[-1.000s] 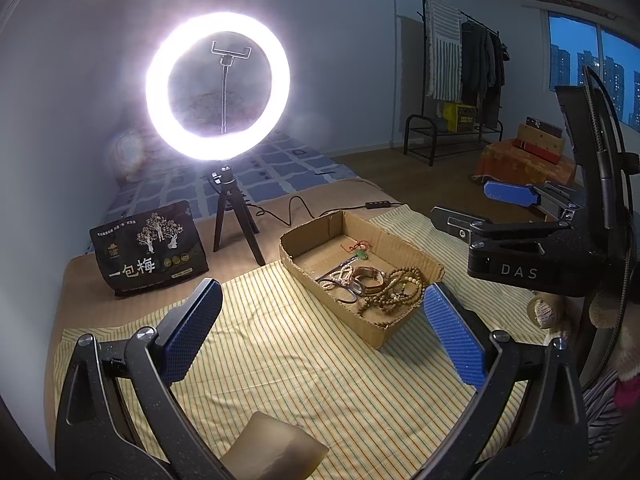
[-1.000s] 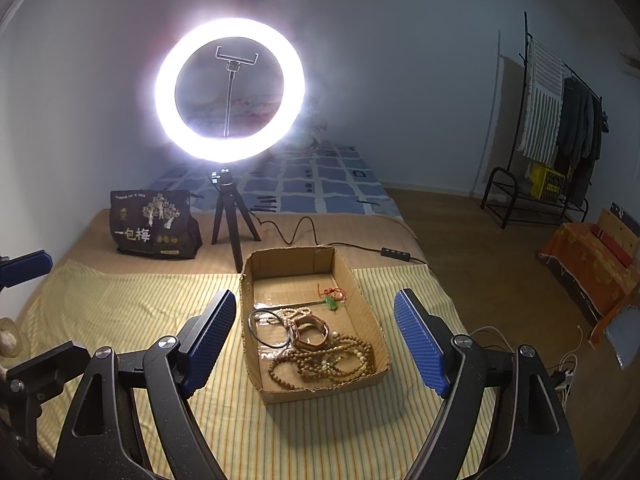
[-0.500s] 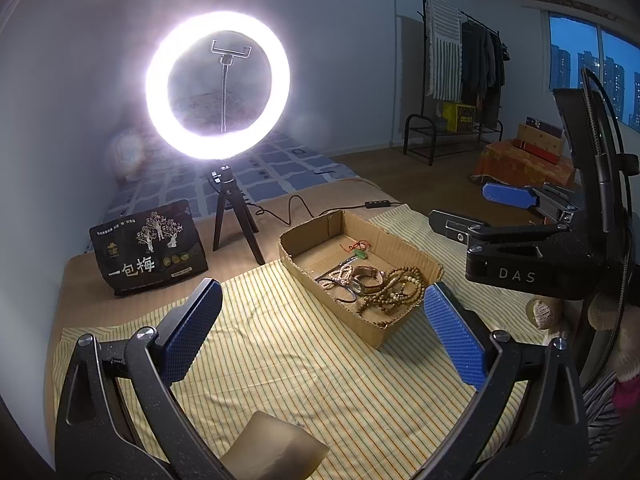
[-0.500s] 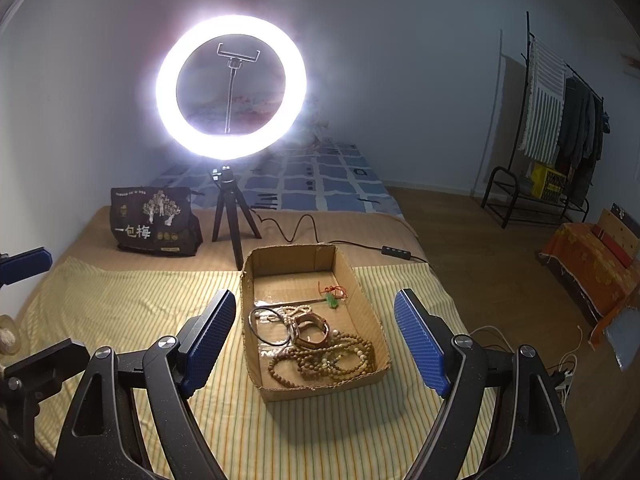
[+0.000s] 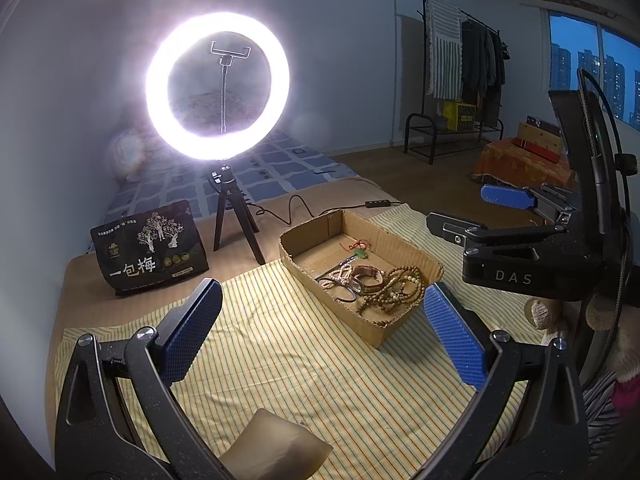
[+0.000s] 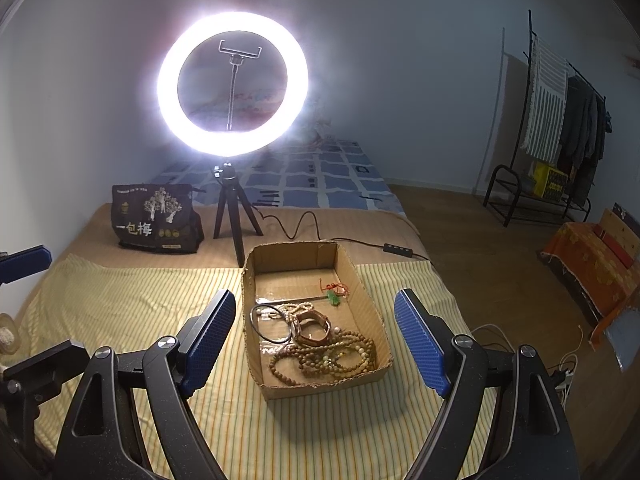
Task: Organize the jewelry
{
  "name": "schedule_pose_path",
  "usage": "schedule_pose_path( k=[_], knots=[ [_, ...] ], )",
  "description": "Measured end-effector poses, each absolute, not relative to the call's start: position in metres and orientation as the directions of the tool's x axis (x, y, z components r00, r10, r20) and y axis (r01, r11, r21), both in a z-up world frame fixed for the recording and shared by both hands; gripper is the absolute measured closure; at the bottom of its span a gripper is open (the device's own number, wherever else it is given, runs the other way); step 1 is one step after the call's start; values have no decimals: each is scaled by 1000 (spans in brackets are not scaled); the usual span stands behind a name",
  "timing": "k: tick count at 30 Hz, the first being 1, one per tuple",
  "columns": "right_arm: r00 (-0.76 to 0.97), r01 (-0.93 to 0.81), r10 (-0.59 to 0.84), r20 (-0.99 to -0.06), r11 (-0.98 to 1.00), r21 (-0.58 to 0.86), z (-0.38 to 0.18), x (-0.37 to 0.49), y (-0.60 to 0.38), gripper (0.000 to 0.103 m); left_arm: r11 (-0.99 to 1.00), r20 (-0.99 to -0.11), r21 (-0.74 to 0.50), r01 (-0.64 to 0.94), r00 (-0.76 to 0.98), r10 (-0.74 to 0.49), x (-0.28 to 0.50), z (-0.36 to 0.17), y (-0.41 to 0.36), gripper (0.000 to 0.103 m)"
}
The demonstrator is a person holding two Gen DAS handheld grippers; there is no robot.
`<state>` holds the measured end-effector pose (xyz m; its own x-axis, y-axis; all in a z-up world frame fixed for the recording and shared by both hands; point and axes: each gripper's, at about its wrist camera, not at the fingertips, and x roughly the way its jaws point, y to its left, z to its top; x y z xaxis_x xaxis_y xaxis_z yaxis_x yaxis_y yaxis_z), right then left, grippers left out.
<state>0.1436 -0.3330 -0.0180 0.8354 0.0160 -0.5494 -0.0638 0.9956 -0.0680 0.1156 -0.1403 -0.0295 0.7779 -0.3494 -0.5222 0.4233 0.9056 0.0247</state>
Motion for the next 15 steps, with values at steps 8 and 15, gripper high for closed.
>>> schedule_pose_path(
  k=[8, 15],
  knots=[
    [834, -65, 16, -551, 996, -69, -19, 144, -332, 21, 906, -527, 15, 422, 774, -351, 115, -29, -139, 1],
    [832, -67, 17, -555, 995, -69, -20, 144, -332, 21, 912, -517, 26, 409, 787, -338, 115, -29, -138, 1]
  ],
)
